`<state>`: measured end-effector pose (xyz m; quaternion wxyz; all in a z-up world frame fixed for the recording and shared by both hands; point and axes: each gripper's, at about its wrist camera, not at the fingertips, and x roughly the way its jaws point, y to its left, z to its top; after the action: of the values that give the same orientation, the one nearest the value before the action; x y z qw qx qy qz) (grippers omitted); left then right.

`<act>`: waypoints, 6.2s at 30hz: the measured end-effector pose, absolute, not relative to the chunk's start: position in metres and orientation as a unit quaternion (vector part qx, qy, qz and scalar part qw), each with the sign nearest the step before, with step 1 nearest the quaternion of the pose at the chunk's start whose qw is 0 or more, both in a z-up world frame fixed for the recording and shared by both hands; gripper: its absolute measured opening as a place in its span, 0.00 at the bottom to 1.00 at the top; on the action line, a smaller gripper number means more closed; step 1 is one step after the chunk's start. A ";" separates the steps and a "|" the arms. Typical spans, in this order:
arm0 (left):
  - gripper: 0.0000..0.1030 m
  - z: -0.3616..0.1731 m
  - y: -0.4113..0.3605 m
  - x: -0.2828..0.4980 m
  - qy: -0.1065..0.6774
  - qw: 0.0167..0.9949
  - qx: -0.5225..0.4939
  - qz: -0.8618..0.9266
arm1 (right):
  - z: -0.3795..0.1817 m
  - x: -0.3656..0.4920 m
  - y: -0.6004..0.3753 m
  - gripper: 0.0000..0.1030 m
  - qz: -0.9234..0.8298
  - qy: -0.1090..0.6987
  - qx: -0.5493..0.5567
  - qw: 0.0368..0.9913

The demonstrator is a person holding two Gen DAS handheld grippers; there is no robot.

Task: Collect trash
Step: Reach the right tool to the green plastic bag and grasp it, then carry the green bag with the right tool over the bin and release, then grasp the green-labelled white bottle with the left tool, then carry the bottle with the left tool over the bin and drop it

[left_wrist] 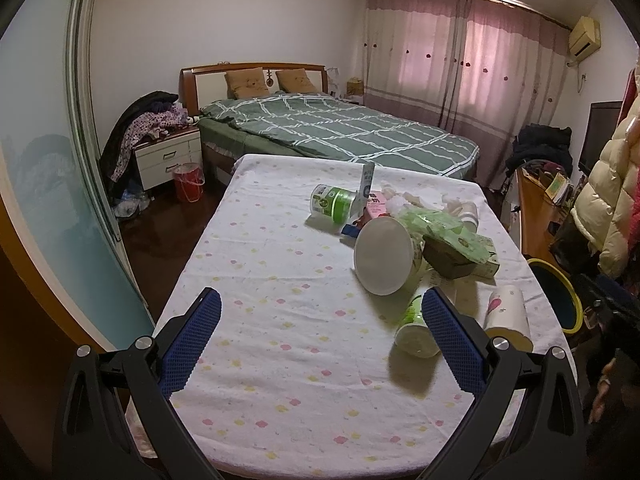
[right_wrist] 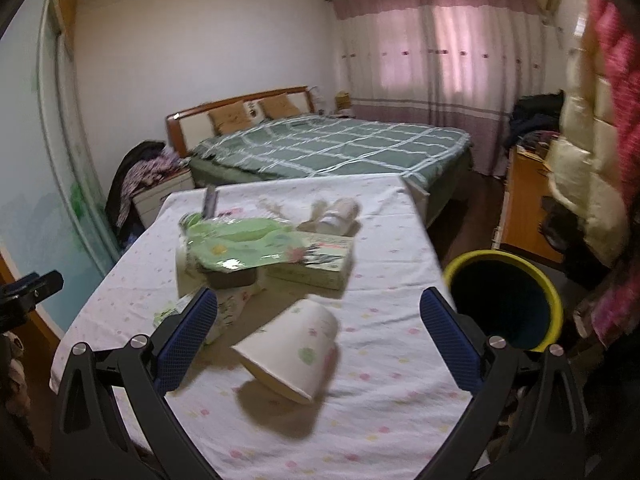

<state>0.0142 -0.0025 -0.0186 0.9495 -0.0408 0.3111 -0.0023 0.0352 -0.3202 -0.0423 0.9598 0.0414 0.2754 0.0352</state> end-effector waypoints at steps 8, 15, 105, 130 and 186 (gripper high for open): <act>0.96 -0.029 0.010 0.026 0.318 0.947 -0.045 0.010 | -0.057 0.082 -0.272 0.94 0.082 0.297 0.018 0.951; 0.96 -0.041 0.020 0.041 0.329 0.943 -0.049 0.017 | -0.066 0.117 -0.236 0.93 0.097 0.303 -0.017 0.948; 0.96 -0.132 -0.113 0.120 0.413 0.902 0.040 -0.117 | -0.129 0.132 -0.538 0.23 -0.161 0.330 0.161 0.916; 0.57 -0.123 -0.117 0.110 0.377 0.912 0.050 -0.152 | -0.127 0.130 -0.526 0.23 -0.145 0.327 0.163 0.920; 0.50 -0.060 -0.125 0.107 0.317 0.926 0.123 -0.162 | -0.123 0.124 -0.526 0.23 -0.134 0.323 0.173 0.921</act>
<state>0.1066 -0.1249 -0.0597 0.9263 0.1230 0.3170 -0.1621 0.1242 -0.5259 -0.1231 0.9210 0.1726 0.3228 -0.1335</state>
